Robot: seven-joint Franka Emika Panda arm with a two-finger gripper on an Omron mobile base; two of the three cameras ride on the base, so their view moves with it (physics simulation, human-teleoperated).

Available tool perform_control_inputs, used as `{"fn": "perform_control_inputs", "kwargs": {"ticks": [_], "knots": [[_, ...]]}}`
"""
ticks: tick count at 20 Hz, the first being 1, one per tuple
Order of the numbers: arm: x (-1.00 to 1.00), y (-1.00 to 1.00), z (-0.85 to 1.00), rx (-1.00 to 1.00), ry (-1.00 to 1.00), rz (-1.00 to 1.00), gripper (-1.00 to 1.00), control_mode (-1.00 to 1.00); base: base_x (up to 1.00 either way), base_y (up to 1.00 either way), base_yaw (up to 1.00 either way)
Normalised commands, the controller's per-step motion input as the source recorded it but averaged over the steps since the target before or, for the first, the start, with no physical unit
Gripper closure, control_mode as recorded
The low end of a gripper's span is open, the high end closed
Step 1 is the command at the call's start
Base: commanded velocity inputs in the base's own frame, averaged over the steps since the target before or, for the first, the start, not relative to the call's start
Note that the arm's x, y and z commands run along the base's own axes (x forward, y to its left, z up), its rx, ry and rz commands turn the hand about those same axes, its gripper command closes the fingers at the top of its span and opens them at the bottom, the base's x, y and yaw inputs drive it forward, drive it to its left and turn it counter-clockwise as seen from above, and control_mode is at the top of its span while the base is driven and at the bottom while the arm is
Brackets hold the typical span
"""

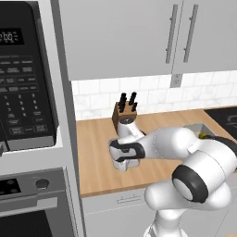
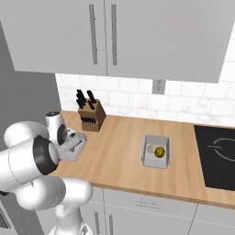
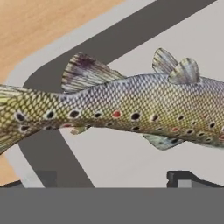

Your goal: Take the meat container that has the fish and place it on the second highest rack of the freezer. Then take the vegetable container that has the garlic and lemon and place it on the highest rack of the freezer.

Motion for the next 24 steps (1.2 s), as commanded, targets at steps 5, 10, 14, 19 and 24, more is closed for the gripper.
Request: {"fn": "perform_control_inputs", "kwargs": {"ticks": [5,10,14,19,24], "knots": [[0.05,-0.01,-0.26,0.0,0.03,0.07,-1.0,-1.0,0.0,0.0,0.0],[-0.13,-0.13,-0.43,0.0,0.0,0.09,1.0,-1.0,0.0,0.0,0.0],[-0.16,-0.11,-0.29,0.0,0.0,0.06,1.0,-1.0,0.0,0.0,0.0],[-0.08,-0.02,-0.14,0.0,-0.01,0.07,1.0,-1.0,0.0,0.0,0.0],[-0.44,0.0,0.04,0.0,-0.06,0.01,1.0,-1.0,0.0,0.0,0.0]]}}
